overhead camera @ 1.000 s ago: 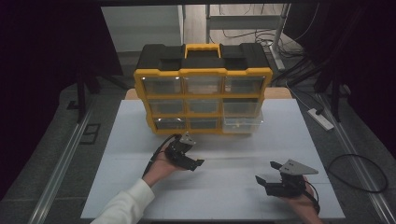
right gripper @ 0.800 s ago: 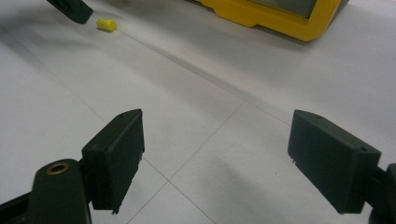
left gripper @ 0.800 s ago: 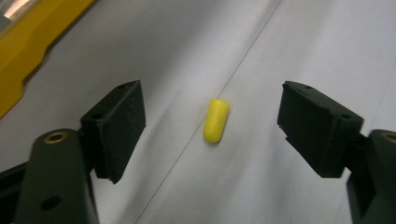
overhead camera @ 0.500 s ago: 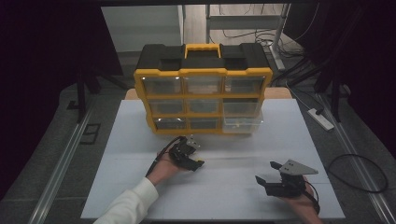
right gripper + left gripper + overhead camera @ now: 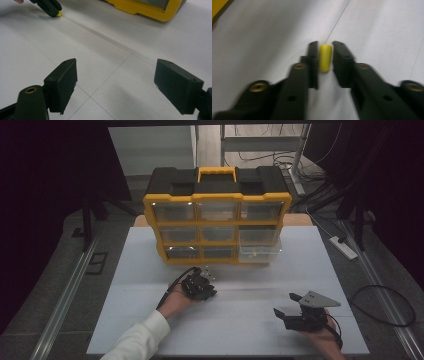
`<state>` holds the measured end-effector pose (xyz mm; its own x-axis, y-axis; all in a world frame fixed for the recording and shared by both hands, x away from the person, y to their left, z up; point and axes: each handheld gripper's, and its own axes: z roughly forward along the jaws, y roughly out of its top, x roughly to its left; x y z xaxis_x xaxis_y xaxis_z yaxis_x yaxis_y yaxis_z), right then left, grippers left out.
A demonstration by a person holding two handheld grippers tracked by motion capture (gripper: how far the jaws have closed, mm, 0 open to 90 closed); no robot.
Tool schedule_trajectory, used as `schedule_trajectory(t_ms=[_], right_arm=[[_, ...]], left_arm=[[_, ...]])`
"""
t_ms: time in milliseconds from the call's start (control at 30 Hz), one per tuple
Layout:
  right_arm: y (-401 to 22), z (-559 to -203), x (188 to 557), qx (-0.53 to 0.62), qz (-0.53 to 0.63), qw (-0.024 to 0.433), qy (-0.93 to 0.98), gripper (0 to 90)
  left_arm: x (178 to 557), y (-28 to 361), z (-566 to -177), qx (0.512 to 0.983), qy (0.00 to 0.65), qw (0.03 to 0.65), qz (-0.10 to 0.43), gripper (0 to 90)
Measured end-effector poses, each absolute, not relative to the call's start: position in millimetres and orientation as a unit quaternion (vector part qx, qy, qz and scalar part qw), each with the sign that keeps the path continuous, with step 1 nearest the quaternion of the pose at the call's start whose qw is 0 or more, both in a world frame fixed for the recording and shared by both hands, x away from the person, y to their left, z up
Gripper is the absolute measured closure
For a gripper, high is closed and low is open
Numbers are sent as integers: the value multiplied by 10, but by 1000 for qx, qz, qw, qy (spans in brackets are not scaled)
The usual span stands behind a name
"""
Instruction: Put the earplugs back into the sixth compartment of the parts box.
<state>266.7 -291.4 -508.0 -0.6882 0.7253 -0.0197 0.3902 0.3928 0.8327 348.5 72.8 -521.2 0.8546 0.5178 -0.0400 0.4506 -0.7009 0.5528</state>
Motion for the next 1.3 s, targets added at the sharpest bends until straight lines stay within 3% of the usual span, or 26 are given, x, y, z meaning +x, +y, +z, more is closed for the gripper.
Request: schedule_trajectory(t_ms=[167, 767, 1300], right_arm=[[-2915, -5078, 2666, 343, 431, 195, 811, 192], [-2918, -5076, 2668, 346, 431, 195, 810, 192], [-2918, -5077, 2668, 345, 432, 196, 810, 192]], left_arm=[[3474, 749, -5166, 916, 263, 294, 72, 798], [3348, 1037, -4575, 830, 302, 461, 91, 797], [3453, 935, -3870, 785, 282, 542, 106, 797]])
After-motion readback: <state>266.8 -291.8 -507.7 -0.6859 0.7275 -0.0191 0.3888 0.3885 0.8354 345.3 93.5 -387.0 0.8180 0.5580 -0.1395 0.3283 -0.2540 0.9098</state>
